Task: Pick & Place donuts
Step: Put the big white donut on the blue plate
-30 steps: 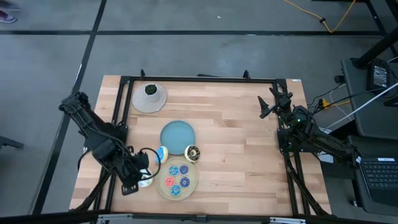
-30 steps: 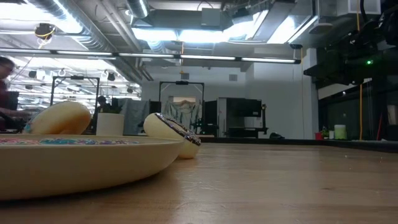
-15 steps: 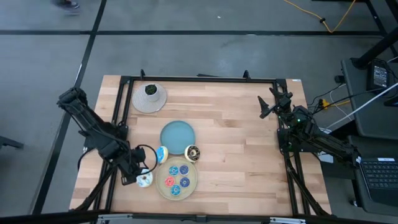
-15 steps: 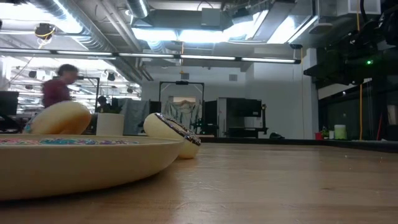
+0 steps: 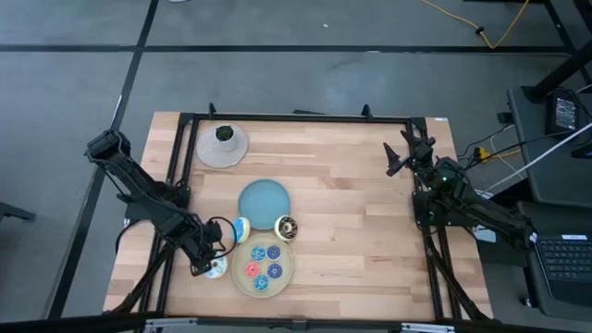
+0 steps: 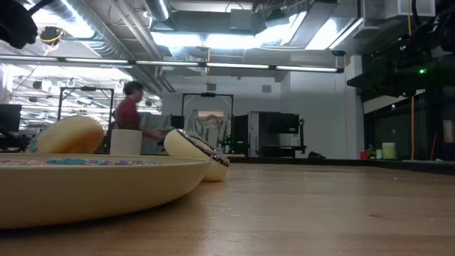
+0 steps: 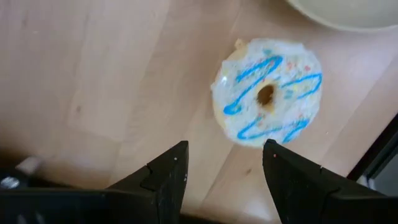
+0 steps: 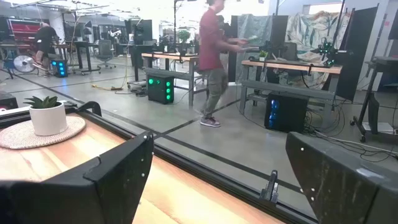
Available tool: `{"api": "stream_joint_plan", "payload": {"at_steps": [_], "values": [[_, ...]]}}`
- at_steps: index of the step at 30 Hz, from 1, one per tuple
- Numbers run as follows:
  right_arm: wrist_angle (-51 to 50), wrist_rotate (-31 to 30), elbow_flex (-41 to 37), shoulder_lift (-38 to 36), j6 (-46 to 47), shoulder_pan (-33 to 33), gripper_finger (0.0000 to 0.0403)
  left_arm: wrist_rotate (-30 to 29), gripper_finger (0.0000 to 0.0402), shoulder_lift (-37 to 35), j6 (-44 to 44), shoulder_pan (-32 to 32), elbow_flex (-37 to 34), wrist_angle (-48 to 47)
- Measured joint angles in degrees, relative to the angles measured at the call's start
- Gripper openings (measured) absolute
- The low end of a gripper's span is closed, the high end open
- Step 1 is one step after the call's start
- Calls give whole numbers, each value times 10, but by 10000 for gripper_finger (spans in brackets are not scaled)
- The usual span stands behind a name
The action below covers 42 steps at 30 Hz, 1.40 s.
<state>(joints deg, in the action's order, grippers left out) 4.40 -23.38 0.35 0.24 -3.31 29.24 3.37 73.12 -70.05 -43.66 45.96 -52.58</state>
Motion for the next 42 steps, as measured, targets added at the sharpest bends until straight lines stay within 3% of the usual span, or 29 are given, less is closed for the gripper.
{"api": "stream_joint_plan", "payload": {"at_steps": [12,42], "values": [[0,0,0,0,0,0,365,-11,196,17,-18,9,-44,88],[0,0,0,0,0,0,365,4,196,70,3,19,-57,151]]}}
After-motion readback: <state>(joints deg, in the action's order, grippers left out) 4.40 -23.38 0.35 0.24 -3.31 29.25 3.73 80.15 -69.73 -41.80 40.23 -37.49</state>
